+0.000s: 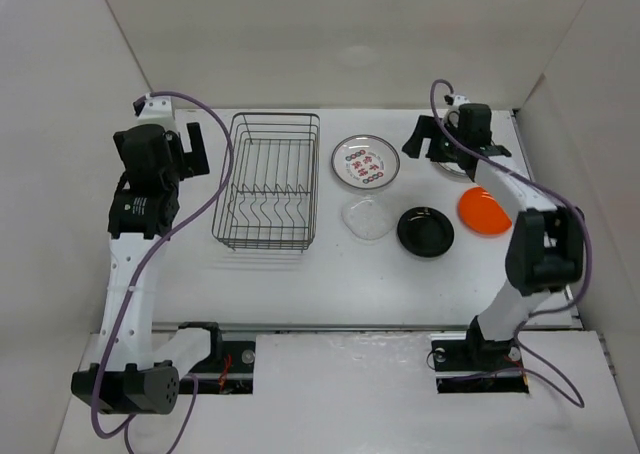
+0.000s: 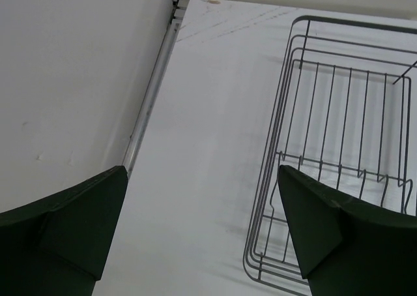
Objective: Load the plates into the dish rack
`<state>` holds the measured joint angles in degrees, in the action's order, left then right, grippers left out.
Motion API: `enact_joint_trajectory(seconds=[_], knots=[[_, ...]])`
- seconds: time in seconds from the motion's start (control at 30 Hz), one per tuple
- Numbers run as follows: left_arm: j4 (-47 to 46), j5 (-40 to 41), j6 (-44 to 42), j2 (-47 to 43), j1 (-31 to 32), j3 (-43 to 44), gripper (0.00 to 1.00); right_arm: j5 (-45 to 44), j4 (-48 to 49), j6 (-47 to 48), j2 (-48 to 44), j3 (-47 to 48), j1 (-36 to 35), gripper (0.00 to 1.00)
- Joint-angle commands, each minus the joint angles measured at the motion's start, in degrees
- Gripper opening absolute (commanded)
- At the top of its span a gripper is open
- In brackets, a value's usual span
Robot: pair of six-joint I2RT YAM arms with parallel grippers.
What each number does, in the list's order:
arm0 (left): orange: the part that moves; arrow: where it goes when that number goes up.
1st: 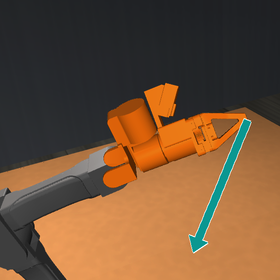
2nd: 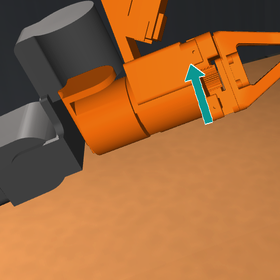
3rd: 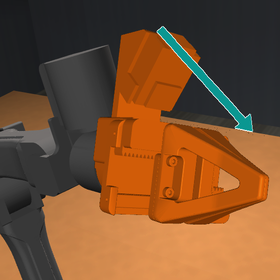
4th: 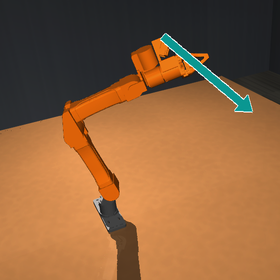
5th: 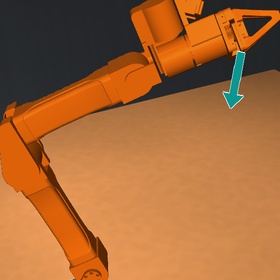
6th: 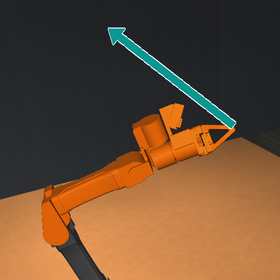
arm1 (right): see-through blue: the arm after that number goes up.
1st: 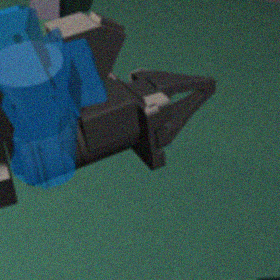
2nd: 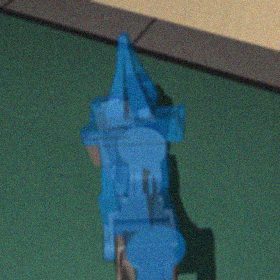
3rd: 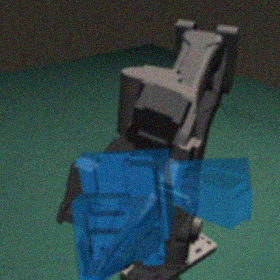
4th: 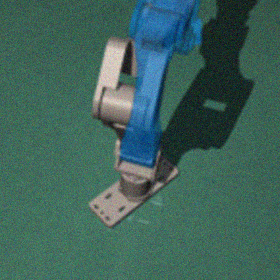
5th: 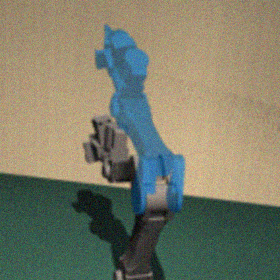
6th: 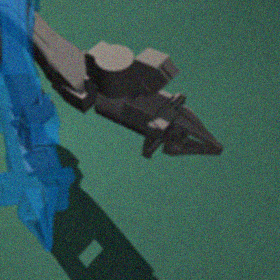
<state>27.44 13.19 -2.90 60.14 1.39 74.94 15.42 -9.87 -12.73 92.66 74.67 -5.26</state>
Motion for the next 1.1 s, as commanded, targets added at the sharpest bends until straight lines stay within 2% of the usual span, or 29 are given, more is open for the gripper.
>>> enact_joint_trajectory(seconds=[0.0, 0.13, 0.23, 0.37, 0.53, 0.6, 0.67, 0.7, 0.8, 0.9, 1.0, 1.07], knots=[[-3.4, -2.1, -1.4, -2.1, -0.2, -2.1, 1.0, 8.8, 6.0, -1.7, 8.9, 6.9, 0.9, 0.95], [-4.1, -6.9, -1.4, -2.7, -0.2, -3.8, 1.0, 14.0, 4.9, -4.3, 20.1, 13.5, 2.3, 0.92], [-3.4, -8.8, -1.9, -2.7, -0.8, -3.2, 1.0, 14.6, 3.7, -4.8, 25.4, 16.8, 2.3, 0.9], [-2.8, -9.3, -1.9, -3.2, -0.8, -2.7, 1.0, 13.4, 1.9, -4.8, 30.4, 19.7, 2.3, 0.9], [-2.3, -10.6, -1.9, -2.7, -0.8, -2.2, 1.0, 12.2, -2.0, -6.2, 35.3, 23.6, 2.3, 0.79], [-2.3, -10.6, -1.9, -2.7, -0.8, -2.2, 1.0, 11.7, -4.9, -6.2, 37.4, 26.2, 1.7, 0.78], [-1.8, -10.6, -1.9, -2.7, -0.8, -2.2, 1.0, 11.7, -6.3, -6.9, 38.5, 27.8, 1.7, 0.66], [-1.8, -10.6, -1.9, -2.7, -0.8, -2.2, 1.0, 11.7, -6.3, -6.9, 39.3, 27.8, 1.7, 0.66], [-1.8, -10.6, -2.5, -2.7, -1.3, -2.2, 1.0, 13.0, -6.8, -8.2, 40.7, 29.0, 1.7, 0.45], [-1.8, -10.6, -2.5, -2.7, -1.8, -2.7, 1.0, 14.3, -9.0, -8.7, 42.6, 30.7, 2.3, 0.33], [-1.8, -10.6, -2.5, -2.7, -1.8, -2.7, 1.0, 15.0, -11.0, -9.2, 43.9, 31.8, 2.3, 0.3], [-1.8, -10.6, -2.5, -2.7, -1.8, -3.2, 1.0, 15.5, -11.0, -10.5, 44.4, 32.4, 2.3, 0.23]])
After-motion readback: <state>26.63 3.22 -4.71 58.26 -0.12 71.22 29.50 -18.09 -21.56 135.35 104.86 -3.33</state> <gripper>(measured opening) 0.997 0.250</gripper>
